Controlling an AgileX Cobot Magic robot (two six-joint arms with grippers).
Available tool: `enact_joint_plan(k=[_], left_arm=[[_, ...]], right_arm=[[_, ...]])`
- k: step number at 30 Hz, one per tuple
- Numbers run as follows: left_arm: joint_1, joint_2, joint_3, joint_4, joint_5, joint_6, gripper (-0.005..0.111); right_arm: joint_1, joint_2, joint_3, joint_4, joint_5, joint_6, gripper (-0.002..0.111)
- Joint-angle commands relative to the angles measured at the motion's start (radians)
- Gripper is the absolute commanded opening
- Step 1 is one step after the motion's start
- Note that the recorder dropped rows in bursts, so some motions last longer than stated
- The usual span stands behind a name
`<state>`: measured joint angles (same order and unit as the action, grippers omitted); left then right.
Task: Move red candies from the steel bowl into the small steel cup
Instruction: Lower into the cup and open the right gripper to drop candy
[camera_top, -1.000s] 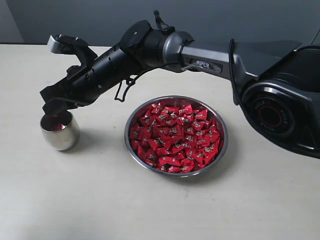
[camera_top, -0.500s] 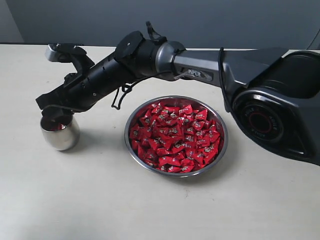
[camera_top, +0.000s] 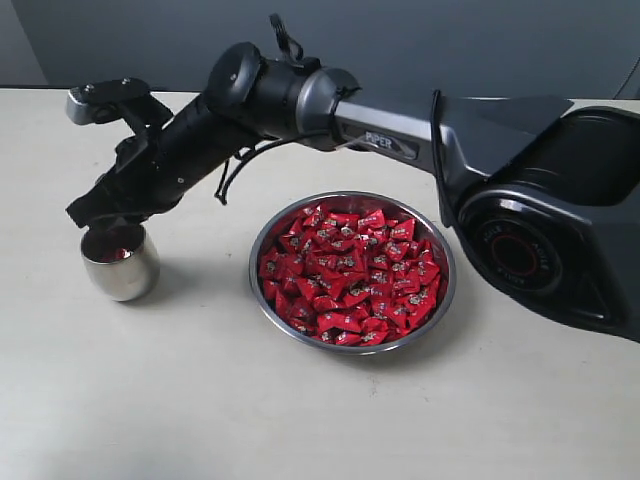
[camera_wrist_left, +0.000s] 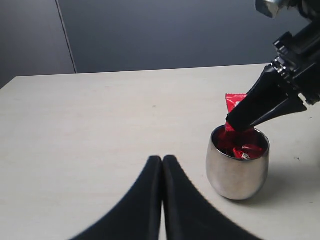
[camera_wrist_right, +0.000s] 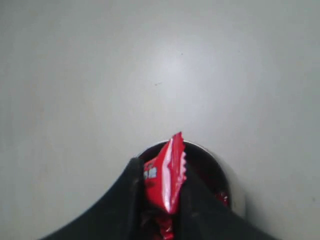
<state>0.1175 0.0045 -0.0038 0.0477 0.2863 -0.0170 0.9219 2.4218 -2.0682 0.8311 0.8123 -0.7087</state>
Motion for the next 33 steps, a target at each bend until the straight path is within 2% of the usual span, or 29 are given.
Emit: enact_joint_plan(k=[1, 10, 19, 33], left_arm=[[0.001, -0.004, 0.004, -0.002, -0.002, -0.002, 0.0], [0.001, -0.004, 0.004, -0.002, -0.002, -0.002, 0.0], [0.001, -0.004, 0.004, -0.002, -0.002, -0.002, 0.0], [0.001, -0.004, 0.004, -0.002, -0.002, -0.002, 0.0]], right_arm=[[0.001, -0.005, -0.096, -0.158, 0.08, 0.085, -0.001], [0.01, -0.005, -0.13, -0.251, 0.153, 0.101, -0.001], [0.046, -0.003, -0.13, -0.273, 0.115, 0.101, -0.001], [0.046, 0.026, -0.13, -0.299, 0.076, 0.114, -0.001]])
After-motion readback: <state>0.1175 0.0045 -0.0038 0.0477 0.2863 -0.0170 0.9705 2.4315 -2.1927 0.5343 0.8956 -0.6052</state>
